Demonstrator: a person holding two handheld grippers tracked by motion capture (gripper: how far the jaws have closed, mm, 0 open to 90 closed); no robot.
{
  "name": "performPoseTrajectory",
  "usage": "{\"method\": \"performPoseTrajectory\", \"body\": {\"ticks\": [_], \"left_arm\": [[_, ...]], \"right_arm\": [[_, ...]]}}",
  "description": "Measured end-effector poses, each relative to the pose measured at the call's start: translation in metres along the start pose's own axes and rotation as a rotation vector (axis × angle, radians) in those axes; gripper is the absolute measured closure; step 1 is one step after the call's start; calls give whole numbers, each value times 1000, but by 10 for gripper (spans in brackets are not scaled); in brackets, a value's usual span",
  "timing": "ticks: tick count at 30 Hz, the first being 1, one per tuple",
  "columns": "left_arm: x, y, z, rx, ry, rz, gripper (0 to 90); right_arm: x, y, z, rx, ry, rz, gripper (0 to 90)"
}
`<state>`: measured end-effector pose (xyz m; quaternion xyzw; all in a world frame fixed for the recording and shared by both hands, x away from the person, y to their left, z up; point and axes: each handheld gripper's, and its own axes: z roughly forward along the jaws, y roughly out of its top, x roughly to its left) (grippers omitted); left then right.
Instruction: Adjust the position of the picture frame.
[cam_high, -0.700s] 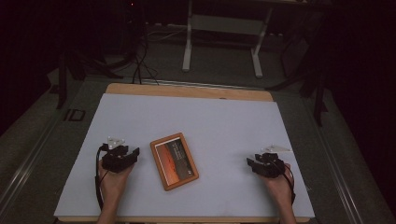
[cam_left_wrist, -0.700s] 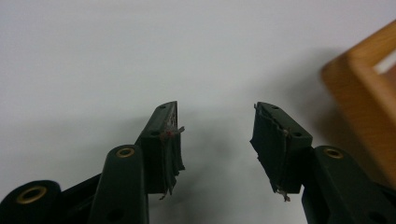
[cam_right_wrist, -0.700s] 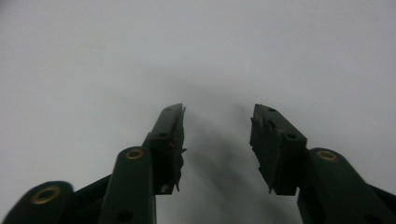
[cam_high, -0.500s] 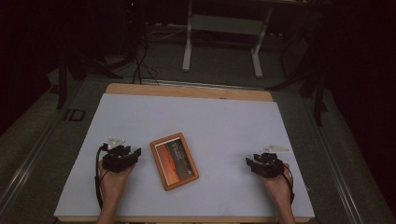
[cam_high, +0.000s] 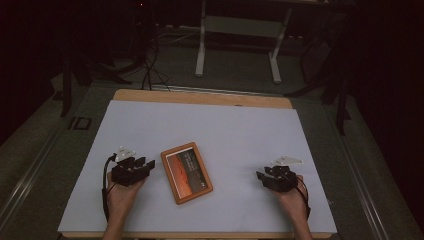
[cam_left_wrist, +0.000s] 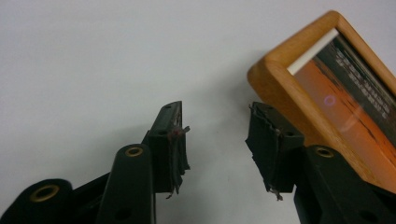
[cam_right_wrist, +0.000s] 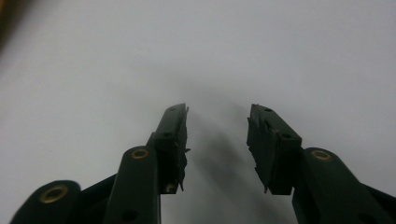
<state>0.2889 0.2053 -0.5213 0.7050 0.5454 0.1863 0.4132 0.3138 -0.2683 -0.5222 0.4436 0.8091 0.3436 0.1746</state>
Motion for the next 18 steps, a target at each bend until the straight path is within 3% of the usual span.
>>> {"method": "performPoseTrajectory", "body": {"ticks": [2,3,7,14,18], "left_arm": [[0,0,0,0,0,0,562],[-4,1,-1,2,-15,26,563],[-9,2,-2,4,-38,41,561],[-10,3,-5,-9,-70,24,546],[-10,3,-6,-13,-87,24,542]], "right_arm": [[2,1,0,-2,5,-9,590],[6,2,0,-6,38,-13,672],[19,5,3,-15,53,-43,738],[30,14,1,-42,102,-75,889],[36,20,2,-39,116,-106,898]]}}
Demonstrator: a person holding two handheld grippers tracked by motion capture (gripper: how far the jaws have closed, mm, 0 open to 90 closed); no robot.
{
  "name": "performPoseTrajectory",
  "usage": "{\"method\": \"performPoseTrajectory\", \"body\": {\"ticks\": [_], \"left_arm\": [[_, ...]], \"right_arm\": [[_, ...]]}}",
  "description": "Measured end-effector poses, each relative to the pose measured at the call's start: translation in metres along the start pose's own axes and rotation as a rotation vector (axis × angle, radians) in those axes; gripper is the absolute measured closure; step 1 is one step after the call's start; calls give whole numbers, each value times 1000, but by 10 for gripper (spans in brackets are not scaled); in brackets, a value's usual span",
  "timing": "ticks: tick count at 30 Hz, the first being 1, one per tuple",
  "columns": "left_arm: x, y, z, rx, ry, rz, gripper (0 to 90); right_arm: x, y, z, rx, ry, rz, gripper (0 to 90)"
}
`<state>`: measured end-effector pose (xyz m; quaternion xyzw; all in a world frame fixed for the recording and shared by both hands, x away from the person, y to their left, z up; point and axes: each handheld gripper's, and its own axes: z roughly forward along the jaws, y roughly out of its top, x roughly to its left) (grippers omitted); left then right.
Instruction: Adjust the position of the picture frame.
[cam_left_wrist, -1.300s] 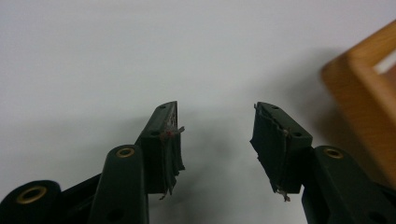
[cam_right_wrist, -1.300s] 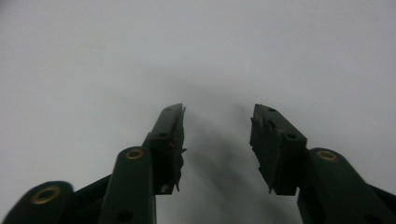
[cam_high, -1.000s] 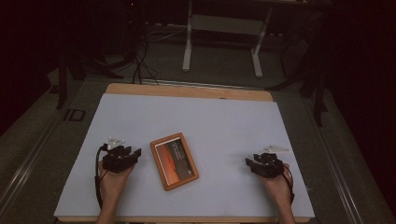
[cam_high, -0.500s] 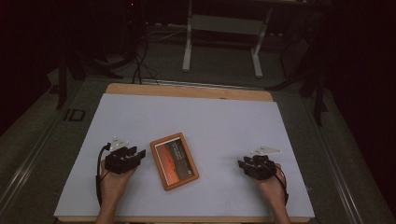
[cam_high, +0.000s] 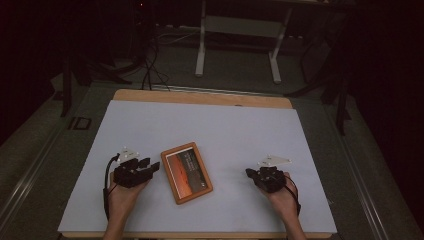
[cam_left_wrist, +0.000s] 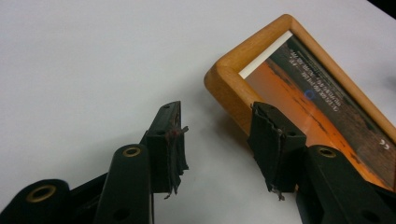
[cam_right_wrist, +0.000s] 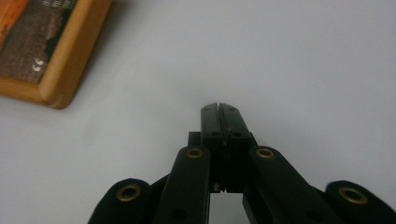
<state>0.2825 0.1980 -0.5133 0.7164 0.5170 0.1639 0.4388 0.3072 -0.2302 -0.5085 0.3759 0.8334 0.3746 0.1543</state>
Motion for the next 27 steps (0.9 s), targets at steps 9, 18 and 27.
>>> {"method": "performPoseTrajectory", "body": {"ticks": [9,18,27], "left_arm": [[-8,1,2,19,-24,53,513],[-11,2,1,7,-36,57,444],[-17,2,7,26,-55,73,420]], "right_arm": [[15,20,12,-3,41,-57,894],[47,42,37,2,98,-144,882],[67,47,51,10,142,-176,862]]}}
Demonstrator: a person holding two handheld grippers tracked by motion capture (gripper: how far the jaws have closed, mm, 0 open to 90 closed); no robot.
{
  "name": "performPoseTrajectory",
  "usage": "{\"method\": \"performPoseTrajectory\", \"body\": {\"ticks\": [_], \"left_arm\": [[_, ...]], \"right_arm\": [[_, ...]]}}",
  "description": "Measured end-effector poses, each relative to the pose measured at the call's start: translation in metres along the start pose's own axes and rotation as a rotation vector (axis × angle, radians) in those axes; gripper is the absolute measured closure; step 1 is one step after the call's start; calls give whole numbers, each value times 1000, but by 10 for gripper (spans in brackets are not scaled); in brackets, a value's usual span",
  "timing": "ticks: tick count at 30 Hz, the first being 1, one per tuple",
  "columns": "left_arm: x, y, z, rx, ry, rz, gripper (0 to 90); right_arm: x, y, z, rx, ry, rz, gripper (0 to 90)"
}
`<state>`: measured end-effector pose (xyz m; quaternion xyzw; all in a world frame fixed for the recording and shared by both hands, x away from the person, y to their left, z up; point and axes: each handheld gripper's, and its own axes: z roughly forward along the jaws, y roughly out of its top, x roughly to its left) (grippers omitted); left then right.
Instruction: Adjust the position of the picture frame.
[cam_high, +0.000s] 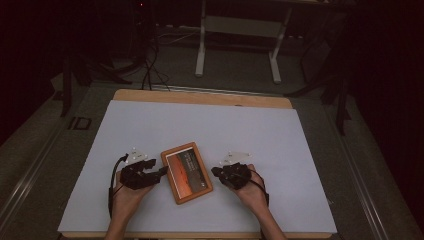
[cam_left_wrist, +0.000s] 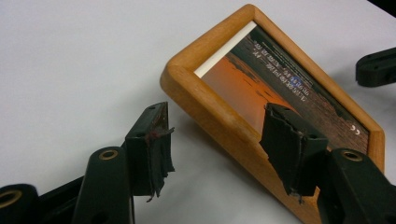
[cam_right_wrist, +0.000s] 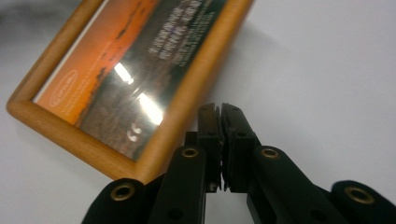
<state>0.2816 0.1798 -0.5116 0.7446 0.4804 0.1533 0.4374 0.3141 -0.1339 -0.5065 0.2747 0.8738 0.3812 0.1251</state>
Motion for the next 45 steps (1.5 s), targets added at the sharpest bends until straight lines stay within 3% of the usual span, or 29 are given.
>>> {"method": "performPoseTrajectory", "body": {"ticks": [10,15,17,18,23,31,35,36,45], "left_arm": [[-4,0,6,23,-18,6,403],[-7,0,11,42,-31,8,382],[-7,0,11,42,-31,8,373],[-8,0,15,64,-42,4,358],[-10,-1,18,79,-41,4,339],[-10,-2,22,101,-55,-24,310],[-9,-3,23,105,-70,-44,304],[-9,-4,26,118,-109,-61,303],[-10,-5,28,138,-139,-71,296]], "right_arm": [[10,1,8,-19,46,-4,771],[10,1,11,-14,66,9,614],[10,1,13,-13,71,13,614],[9,2,15,-14,73,26,534],[6,5,19,-20,91,51,477],[-2,14,33,-18,166,124,332],[-5,18,39,-9,184,145,311],[-7,20,43,0,202,158,305],[-19,24,55,34,278,220,324]]}}
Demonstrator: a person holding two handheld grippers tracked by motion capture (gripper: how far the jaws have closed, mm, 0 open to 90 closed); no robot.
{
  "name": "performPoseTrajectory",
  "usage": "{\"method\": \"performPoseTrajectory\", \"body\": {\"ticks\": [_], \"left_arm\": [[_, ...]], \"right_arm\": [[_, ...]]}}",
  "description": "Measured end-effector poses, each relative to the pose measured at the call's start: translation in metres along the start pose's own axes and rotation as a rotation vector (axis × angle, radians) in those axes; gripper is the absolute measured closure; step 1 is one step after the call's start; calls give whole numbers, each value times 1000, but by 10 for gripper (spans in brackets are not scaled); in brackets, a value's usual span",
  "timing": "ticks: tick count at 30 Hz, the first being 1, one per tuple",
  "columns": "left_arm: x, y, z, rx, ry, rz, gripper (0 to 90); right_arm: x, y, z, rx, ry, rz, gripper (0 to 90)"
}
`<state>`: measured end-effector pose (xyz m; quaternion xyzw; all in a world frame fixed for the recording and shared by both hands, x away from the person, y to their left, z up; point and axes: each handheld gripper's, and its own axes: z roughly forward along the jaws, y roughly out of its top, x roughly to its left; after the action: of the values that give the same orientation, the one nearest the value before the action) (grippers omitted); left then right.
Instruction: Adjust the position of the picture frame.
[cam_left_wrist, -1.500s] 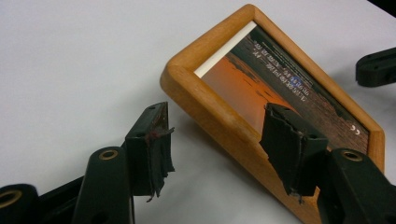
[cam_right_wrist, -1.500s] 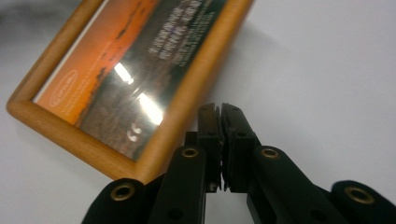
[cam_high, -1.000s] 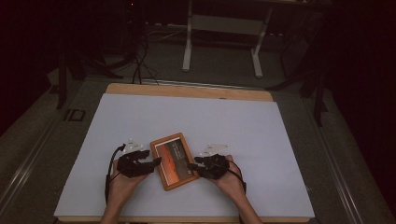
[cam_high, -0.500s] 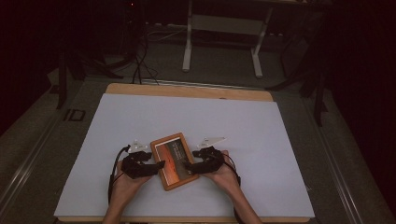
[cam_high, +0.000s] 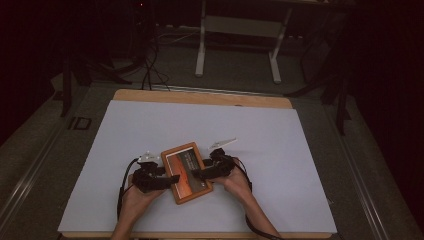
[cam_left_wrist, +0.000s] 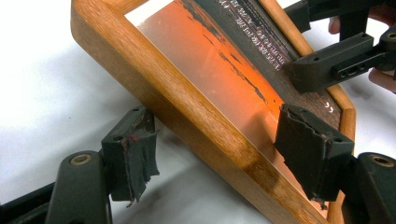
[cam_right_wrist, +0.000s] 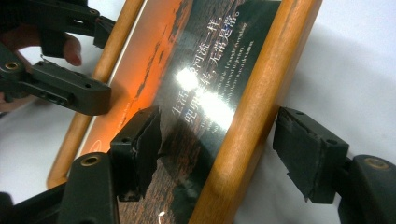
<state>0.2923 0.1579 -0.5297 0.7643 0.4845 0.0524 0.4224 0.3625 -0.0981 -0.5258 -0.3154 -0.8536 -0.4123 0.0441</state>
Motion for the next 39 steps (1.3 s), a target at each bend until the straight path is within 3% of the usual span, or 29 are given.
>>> {"method": "performPoseTrajectory", "body": {"ticks": [7,15,21,24,26,27,32,37,39], "left_arm": [[0,0,0,6,-7,-8,300],[-2,3,1,6,-14,-3,335],[-7,6,-6,-40,-15,10,430],[-12,8,-13,-87,-23,19,488],[-12,8,-13,-87,-23,19,509],[-15,9,-17,-117,-32,28,543],[-22,12,-23,-163,-47,50,605],[-26,15,-24,-186,-70,47,641],[-26,17,-22,-197,-86,19,657]], "right_arm": [[-7,1,3,21,64,35,333],[-15,-5,-5,-14,96,88,416],[-15,-9,-19,-55,102,85,490],[-12,-11,-29,-70,91,74,527],[-10,-11,-32,-77,88,67,527],[-8,-13,-39,-86,83,60,568],[-4,-17,-55,-115,81,52,626],[-4,-21,-66,-147,99,64,662],[-3,-24,-71,-158,91,66,668]]}}
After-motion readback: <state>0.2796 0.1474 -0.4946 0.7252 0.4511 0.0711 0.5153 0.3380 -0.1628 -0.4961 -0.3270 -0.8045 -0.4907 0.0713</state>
